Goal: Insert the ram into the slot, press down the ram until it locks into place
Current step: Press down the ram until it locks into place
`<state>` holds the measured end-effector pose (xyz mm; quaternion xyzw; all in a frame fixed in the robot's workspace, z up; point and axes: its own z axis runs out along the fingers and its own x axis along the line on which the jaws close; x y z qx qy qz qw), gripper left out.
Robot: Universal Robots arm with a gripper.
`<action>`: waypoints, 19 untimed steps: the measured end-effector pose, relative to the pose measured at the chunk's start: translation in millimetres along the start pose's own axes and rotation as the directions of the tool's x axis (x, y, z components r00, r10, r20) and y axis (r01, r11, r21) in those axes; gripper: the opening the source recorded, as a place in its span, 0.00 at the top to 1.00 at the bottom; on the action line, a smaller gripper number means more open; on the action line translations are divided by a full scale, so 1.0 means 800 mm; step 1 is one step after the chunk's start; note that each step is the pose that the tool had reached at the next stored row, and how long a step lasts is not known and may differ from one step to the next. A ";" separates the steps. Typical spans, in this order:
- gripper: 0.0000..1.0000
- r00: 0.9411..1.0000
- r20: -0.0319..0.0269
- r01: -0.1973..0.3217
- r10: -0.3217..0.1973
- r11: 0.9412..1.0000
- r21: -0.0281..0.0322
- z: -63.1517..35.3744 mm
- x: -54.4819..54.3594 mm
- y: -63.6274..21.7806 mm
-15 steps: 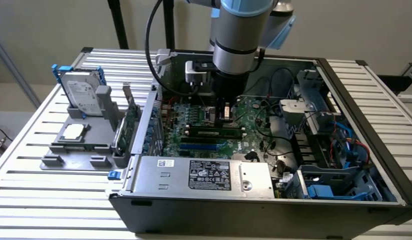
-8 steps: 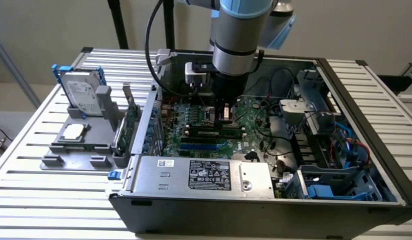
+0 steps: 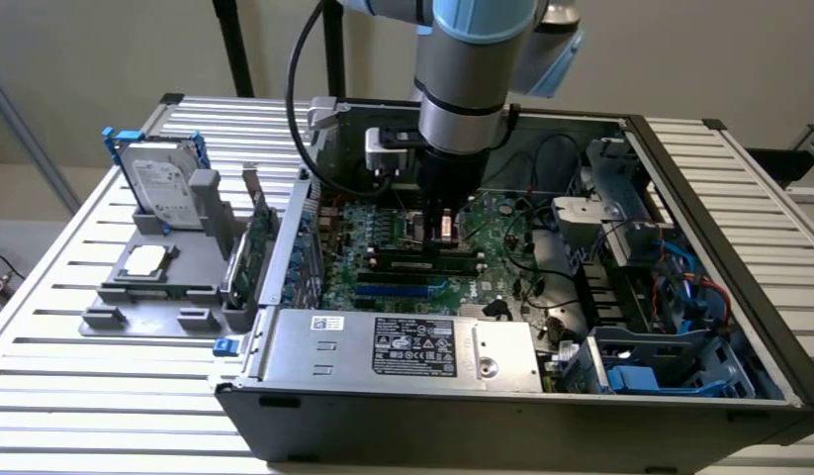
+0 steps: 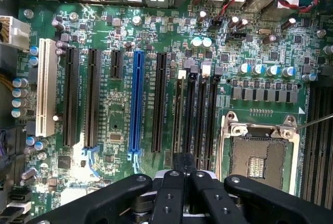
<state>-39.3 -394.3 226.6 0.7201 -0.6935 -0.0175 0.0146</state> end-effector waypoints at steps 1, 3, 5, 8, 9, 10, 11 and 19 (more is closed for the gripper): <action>0.89 1.000 0.002 0.000 0.000 1.000 0.001 -0.005 0.000 0.000; 0.89 1.000 0.000 0.000 0.000 1.000 0.000 -0.017 0.000 -0.001; 0.89 1.000 0.001 0.000 0.000 1.000 -0.001 -0.028 0.002 -0.002; 0.89 1.000 0.001 0.000 0.000 1.000 -0.001 -0.038 0.003 -0.003; 0.89 1.000 0.001 0.000 0.000 1.000 -0.001 -0.038 0.003 -0.003; 0.89 1.000 0.001 0.000 0.000 1.000 -0.001 -0.038 0.003 -0.003; 0.89 1.000 0.001 0.000 0.000 1.000 -0.001 -0.038 0.003 -0.003; 0.89 1.000 0.000 0.000 0.000 1.000 -0.001 -0.038 0.003 -0.003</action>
